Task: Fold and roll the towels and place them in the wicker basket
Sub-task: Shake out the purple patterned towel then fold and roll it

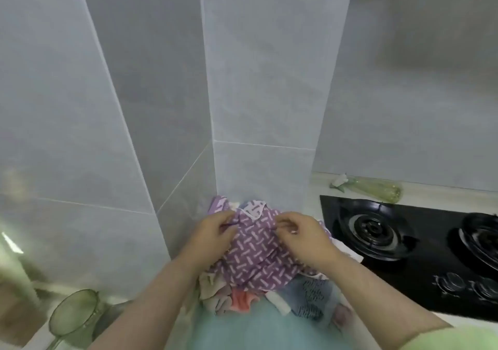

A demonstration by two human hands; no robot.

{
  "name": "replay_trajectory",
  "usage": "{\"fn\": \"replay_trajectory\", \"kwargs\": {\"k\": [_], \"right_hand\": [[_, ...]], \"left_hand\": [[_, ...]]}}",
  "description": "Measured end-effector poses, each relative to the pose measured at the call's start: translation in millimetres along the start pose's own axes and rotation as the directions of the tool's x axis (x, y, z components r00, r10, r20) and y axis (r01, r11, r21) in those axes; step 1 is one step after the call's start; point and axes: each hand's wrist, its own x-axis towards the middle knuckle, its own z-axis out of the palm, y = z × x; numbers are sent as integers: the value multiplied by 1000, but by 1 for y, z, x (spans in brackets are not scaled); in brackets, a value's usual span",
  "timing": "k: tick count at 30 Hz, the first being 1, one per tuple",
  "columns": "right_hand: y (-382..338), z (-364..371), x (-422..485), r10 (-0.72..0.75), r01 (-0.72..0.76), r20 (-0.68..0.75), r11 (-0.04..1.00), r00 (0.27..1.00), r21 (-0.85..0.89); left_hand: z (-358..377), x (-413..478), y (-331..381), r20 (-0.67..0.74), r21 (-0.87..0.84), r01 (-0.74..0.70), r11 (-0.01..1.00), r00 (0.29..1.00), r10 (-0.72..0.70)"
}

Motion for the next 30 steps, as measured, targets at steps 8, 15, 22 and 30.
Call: {"fn": "replay_trajectory", "kwargs": {"k": [8, 15, 22, 30], "right_hand": [[37, 13, 37, 36, -29, -104, 997, 994, 70], [82, 28, 61, 22, -15, -140, 999, 990, 52], [100, 37, 68, -172, 147, -104, 967, 980, -208], [106, 31, 51, -50, 5, -210, 977, 976, -212]], "left_hand": [[46, 65, -48, 9, 459, -19, 888, 1000, 17], [54, 66, -78, -11, 527, -237, 816, 958, 285], [48, -8, -91, -97, 287, -364, 886, 909, 405], [57, -37, -68, -402, -97, -152, 984, 910, 101]]}}
